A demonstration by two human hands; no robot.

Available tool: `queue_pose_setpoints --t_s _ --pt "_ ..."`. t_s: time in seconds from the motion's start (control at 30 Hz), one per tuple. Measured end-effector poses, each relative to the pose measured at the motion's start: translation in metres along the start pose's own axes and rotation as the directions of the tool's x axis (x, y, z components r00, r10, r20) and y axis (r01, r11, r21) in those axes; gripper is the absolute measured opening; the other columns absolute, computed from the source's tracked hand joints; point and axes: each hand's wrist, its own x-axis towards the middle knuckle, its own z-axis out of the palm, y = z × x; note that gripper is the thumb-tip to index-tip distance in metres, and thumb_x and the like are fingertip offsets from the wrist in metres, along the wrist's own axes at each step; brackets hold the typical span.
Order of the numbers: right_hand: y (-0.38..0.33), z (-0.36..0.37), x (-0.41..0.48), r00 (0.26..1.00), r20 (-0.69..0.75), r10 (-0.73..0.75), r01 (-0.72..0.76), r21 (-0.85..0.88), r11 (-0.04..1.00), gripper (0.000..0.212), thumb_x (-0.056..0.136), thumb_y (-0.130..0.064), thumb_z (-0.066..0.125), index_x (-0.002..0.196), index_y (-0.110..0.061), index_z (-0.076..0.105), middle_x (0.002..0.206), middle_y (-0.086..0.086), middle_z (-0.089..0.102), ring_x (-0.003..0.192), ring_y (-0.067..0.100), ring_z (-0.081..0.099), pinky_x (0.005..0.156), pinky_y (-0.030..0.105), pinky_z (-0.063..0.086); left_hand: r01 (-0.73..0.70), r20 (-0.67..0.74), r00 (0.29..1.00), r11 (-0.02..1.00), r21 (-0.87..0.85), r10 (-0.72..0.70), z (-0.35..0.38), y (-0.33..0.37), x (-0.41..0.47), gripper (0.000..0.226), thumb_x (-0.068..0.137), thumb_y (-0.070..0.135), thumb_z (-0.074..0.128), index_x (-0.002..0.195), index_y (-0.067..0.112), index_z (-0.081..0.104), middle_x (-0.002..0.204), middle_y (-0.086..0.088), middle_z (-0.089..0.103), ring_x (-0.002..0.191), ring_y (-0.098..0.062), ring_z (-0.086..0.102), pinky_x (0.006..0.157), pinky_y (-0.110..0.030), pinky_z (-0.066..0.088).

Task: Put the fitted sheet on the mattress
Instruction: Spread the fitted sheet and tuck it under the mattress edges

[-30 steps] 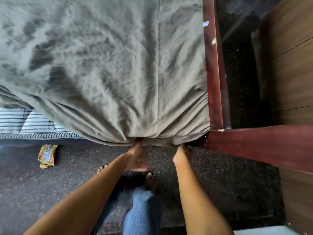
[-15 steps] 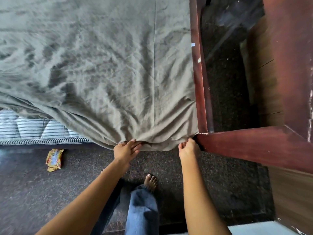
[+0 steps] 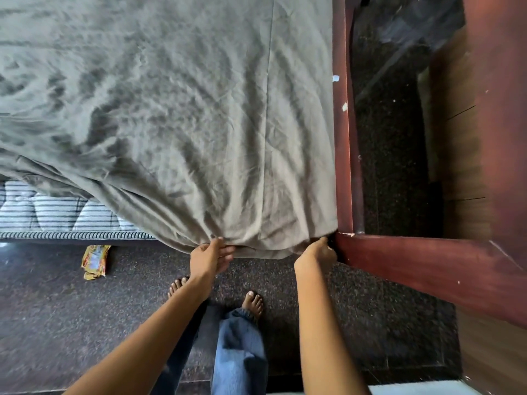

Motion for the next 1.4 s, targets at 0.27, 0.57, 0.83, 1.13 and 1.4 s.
queue_pose_setpoints --t_s 0.27,0.57,0.83,1.13,1.4 --pt "0.002 -0.002 -0.042 0.965 0.092 -0.245 0.256 -0.134 0.957 0.030 0.100 -0.010 0.031 0.124 0.001 0.045 0.120 0.025 0.059 0.103 0.040 0.059 0.071 0.035 0.037 -0.037 -0.223 0.973 0.992 0.117 0.063 -0.010 -0.007 0.002 0.029 0.101 0.021 0.037 0.086 0.007 0.057 0.064 -0.005 0.066 0.053 -0.019 0.062 0.058 -0.034 0.055" --pt "0.042 0.018 -0.097 0.912 0.409 0.029 -0.037 0.011 0.999 0.011 0.092 -0.010 0.044 0.091 -0.005 0.054 0.069 0.012 0.055 0.050 0.021 0.048 0.048 0.028 0.043 -0.286 -0.525 0.714 0.877 0.387 0.464 -0.079 0.051 -0.004 0.024 0.089 0.019 0.053 0.109 0.006 0.057 0.105 -0.011 0.059 0.096 -0.025 0.055 0.087 -0.035 0.042" --pt "0.060 0.070 -0.239 0.488 0.836 0.252 -0.214 -0.165 0.963 0.020 0.095 -0.019 0.041 0.088 -0.013 0.059 0.082 0.005 0.064 0.071 0.015 0.058 0.063 0.026 0.042 -0.192 -0.194 0.971 0.940 -0.283 0.140 -0.118 0.122 0.030 0.052 0.079 0.025 0.072 0.123 0.007 0.051 0.104 -0.009 0.061 0.087 -0.017 0.058 0.070 -0.026 0.049" --pt "0.071 0.115 -0.308 0.523 0.813 0.255 -0.616 0.154 0.773 0.026 0.091 0.001 0.028 0.080 -0.005 0.051 0.084 0.012 0.052 0.076 0.023 0.048 0.074 0.035 0.040 0.131 0.301 0.952 0.817 -0.561 0.054 -0.234 0.129 0.019 0.024 0.091 0.034 0.052 0.099 0.015 0.065 0.080 -0.001 0.073 0.069 -0.013 0.067 0.060 -0.022 0.054" --pt "0.094 0.117 -0.319 0.623 0.742 0.248 -0.621 0.277 0.733 0.013 0.068 -0.014 0.045 0.079 -0.015 0.051 0.088 0.009 0.055 0.079 0.023 0.051 0.067 0.029 0.037 0.217 0.397 0.911 0.692 -0.689 0.110 -0.304 0.152 0.028 0.048 0.063 0.030 0.078 0.107 0.016 0.066 0.106 -0.006 0.070 0.098 -0.021 0.068 0.089 -0.035 0.054"
